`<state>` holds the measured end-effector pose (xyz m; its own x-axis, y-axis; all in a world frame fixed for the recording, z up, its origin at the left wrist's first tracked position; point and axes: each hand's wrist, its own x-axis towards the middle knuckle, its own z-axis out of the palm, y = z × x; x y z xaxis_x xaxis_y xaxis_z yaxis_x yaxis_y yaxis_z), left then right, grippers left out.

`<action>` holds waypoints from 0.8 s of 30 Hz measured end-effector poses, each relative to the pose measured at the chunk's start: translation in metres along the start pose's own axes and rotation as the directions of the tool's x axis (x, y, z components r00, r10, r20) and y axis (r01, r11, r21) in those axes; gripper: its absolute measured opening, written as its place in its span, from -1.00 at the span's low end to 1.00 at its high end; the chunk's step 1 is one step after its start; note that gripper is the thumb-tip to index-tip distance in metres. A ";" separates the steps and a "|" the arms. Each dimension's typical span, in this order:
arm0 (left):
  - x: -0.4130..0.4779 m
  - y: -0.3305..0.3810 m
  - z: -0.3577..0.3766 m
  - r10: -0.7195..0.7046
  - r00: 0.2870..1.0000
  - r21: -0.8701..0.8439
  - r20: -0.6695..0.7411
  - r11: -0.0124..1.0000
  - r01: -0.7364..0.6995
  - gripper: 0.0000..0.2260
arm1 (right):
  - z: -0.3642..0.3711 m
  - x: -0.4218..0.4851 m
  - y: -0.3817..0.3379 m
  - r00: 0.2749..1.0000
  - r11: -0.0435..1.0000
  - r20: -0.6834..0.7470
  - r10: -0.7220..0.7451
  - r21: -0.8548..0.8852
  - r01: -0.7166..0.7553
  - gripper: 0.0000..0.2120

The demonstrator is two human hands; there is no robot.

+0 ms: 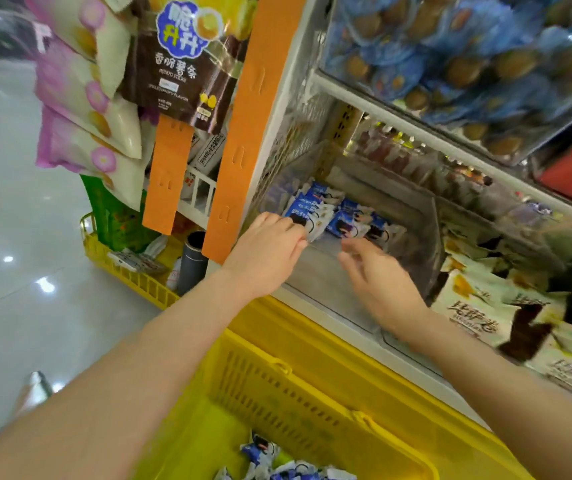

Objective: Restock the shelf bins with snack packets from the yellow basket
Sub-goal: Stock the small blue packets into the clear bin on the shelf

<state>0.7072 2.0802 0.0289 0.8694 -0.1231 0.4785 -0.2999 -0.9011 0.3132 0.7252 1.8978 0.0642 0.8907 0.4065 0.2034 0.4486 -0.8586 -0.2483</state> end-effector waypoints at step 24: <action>-0.230 0.044 0.206 -0.173 0.573 -0.084 0.801 0.915 0.394 -0.69 | 0.205 -0.253 0.119 0.617 0.769 0.553 0.560 -0.071 -0.635 -0.50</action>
<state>0.5746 1.9833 -0.2361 0.8645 -0.2478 -0.4372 0.0351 -0.8380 0.5445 0.5686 1.7565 -0.2113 0.8414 -0.0574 -0.5374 -0.2258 -0.9407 -0.2531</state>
